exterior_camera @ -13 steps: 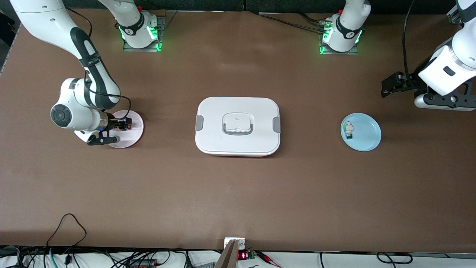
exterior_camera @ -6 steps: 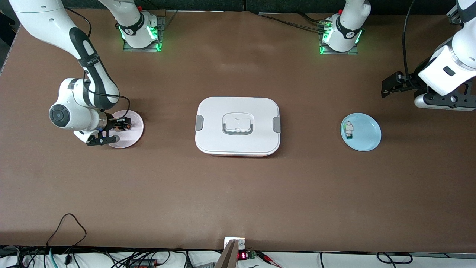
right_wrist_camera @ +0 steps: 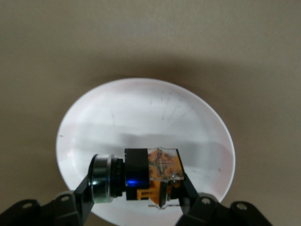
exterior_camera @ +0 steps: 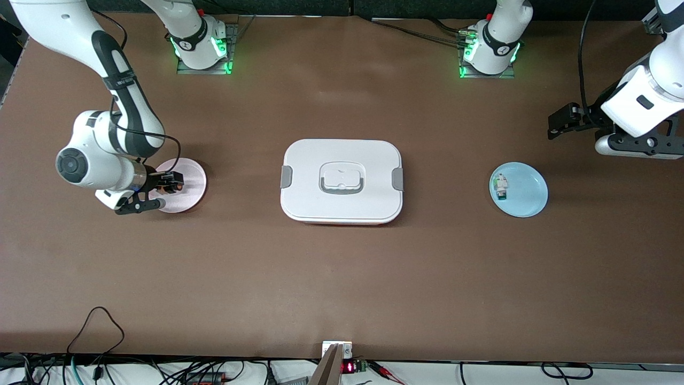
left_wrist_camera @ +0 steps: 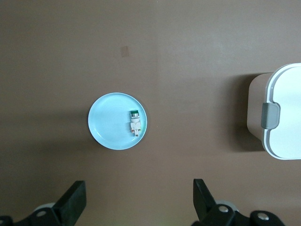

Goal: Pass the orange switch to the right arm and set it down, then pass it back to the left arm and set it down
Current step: 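Lift the orange switch with the right gripper and carry it over the box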

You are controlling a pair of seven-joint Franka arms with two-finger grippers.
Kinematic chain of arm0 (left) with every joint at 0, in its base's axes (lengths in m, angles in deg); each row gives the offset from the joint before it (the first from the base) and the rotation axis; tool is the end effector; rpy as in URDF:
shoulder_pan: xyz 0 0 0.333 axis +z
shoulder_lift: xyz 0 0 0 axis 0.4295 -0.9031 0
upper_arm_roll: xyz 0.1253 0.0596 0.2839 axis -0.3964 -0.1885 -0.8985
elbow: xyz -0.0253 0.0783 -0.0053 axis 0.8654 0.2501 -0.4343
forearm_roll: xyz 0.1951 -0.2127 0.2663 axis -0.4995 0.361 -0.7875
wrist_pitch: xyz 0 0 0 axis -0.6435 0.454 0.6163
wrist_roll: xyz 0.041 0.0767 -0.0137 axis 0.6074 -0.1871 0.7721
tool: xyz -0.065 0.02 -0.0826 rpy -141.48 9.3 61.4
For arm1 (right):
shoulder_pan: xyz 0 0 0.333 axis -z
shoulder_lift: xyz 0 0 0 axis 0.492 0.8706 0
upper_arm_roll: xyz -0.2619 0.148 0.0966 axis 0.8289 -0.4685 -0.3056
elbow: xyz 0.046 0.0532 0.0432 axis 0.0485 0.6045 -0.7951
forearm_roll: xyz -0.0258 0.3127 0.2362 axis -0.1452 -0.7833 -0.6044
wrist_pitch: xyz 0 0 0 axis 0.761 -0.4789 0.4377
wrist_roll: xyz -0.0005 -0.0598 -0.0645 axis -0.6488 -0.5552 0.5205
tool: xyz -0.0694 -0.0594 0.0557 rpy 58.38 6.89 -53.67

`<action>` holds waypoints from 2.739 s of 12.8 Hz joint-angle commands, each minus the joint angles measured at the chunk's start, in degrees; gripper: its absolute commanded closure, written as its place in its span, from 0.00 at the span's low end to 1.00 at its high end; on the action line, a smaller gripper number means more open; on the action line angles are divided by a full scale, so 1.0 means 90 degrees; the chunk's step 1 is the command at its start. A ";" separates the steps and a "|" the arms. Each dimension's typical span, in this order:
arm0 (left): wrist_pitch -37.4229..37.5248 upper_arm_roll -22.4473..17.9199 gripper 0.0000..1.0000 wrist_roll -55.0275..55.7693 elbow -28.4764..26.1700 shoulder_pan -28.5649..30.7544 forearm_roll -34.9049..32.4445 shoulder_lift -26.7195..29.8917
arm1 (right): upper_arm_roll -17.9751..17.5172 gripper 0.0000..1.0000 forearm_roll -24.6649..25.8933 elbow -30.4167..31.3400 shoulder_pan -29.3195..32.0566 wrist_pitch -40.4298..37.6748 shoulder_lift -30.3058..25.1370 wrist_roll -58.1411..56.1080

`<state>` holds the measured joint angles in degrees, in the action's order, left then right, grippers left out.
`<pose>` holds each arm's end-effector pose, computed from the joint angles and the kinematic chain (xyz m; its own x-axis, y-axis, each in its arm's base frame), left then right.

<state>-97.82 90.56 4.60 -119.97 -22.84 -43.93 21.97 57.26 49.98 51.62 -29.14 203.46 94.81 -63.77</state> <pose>0.5650 -0.0611 0.6050 0.9955 -0.0418 -0.0856 -0.0404 -0.9990 0.0183 0.5752 -0.0078 0.2353 0.9625 0.1719 -0.2101 0.1584 -0.9842 -0.0795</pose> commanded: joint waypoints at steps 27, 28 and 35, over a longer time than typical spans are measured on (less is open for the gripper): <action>0.0204 0.0012 0.00 -0.0035 0.0158 0.0034 0.0131 -0.0056 | -0.1594 0.78 -0.2759 -0.2916 -0.0018 -0.2020 -0.1076 -0.4688; 0.0272 0.0012 0.00 -0.0025 0.0158 0.0044 0.0257 -0.0056 | -0.1642 0.78 -0.3137 -0.2916 -0.0018 -0.1962 -0.1066 -0.5284; 0.1179 0.0022 0.00 -0.0045 0.0109 -0.0034 0.1845 -0.0230 | -0.1653 0.80 -0.5677 -0.2906 -0.0164 -0.2029 -0.0891 -0.7670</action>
<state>-89.95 90.70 4.59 -120.00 -23.11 -32.24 21.67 42.68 3.60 25.84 -30.10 185.47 86.07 -129.04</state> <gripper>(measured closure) 0.000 0.269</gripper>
